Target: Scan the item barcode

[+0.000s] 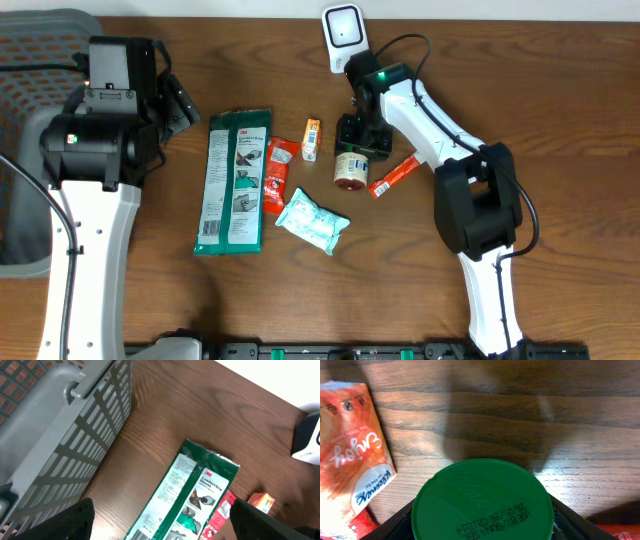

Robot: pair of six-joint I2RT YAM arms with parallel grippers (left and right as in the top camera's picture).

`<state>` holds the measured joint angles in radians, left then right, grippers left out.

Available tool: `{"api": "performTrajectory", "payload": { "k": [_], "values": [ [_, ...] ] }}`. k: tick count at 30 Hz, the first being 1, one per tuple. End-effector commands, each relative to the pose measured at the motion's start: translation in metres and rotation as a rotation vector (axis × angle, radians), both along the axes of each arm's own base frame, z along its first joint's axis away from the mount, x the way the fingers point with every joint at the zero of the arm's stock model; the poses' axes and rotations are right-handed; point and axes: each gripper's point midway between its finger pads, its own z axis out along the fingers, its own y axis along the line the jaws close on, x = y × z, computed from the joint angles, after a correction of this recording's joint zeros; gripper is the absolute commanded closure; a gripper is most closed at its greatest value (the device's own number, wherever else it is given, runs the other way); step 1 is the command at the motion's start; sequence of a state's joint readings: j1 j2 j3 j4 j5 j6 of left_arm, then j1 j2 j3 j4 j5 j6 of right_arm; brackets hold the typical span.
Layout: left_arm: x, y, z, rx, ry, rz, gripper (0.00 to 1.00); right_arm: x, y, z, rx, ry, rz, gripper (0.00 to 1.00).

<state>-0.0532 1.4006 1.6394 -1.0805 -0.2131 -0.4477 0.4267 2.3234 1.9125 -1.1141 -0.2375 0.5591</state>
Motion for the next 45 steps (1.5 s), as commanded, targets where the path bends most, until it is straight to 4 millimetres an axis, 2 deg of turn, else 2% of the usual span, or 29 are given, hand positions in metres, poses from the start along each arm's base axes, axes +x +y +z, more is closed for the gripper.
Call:
{"api": "performTrajectory", "payload": {
  "k": [1, 8, 15, 21, 29, 35, 45],
  "values": [
    [0.001, 0.003, 0.005, 0.011, -0.010, 0.010, 0.13, 0.004, 0.000, 0.014, -0.012, -0.054, 0.057, 0.43],
    [0.001, 0.003, 0.005, 0.010, -0.010, 0.010, 0.13, 0.008, -0.010, 0.043, -0.053, -0.128, 0.060, 0.46],
    [0.001, 0.003, 0.005, 0.011, -0.010, 0.010, 0.13, 0.009, -0.021, 0.084, -0.113, -0.232, 0.064, 0.46],
    [0.001, 0.003, 0.005, 0.011, -0.010, 0.010, 0.13, 0.003, -0.016, 0.106, -0.171, -0.310, 0.096, 0.46],
    [0.001, 0.003, 0.005, 0.011, -0.010, 0.010, 0.13, -0.010, -0.008, 0.099, -0.326, -0.359, 0.163, 0.46],
    [0.001, 0.003, 0.005, 0.011, -0.010, 0.010, 0.13, -0.015, 0.000, 0.079, -0.355, -0.381, 0.183, 0.46],
    [0.001, 0.003, 0.005, 0.011, -0.010, 0.010, 0.13, -0.018, -0.008, 0.060, -0.391, -0.372, 0.190, 0.46]
  ]
}}
